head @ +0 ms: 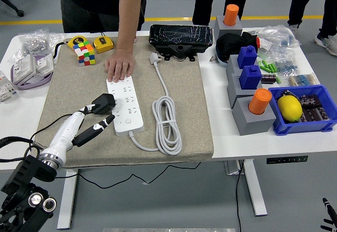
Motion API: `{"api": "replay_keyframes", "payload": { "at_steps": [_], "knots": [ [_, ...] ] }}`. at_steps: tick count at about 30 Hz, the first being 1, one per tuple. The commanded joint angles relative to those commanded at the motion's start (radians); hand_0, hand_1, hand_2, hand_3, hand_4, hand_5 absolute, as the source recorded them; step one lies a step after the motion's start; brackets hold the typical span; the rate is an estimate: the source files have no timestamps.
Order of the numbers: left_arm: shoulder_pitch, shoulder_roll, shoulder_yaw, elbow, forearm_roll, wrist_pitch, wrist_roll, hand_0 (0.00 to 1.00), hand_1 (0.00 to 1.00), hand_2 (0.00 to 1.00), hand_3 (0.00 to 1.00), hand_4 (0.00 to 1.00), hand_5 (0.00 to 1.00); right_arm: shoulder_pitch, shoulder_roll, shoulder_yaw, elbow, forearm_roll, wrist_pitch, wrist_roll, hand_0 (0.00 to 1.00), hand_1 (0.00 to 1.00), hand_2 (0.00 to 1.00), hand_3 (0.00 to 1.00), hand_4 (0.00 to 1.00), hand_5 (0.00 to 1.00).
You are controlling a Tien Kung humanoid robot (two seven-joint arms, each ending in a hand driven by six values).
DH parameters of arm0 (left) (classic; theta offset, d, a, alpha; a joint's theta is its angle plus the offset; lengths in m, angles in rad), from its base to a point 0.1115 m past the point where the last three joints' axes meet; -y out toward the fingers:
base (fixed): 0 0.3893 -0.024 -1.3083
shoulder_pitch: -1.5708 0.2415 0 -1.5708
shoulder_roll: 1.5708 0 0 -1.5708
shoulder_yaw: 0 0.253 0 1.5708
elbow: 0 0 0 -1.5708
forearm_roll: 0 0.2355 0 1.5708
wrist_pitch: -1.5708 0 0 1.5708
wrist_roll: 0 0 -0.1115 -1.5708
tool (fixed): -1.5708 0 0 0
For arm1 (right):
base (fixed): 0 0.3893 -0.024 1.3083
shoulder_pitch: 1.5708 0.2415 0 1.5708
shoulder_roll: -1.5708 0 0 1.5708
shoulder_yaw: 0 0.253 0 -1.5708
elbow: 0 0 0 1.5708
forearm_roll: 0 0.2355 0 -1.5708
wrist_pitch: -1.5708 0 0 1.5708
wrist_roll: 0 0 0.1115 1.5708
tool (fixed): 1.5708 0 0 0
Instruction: Pick up the plug,place it near the board,insert it into the board,press the button
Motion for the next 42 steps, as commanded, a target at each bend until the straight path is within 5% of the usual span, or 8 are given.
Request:
{"api": "replay_keyframes", "payload": {
  "at_steps": [42],
  "knots": [
    [-0.052, -0.009, 0.011, 0.058, 0.016, -0.001, -0.015, 0.998, 0.977, 0.951, 0.922, 0.998, 0.998, 0.004, 0.0, 0.003, 0.0, 0.002, -0.005, 0.005, 0.998, 0.848, 0.757, 0.801, 0.998, 0.998]
  ]
}}
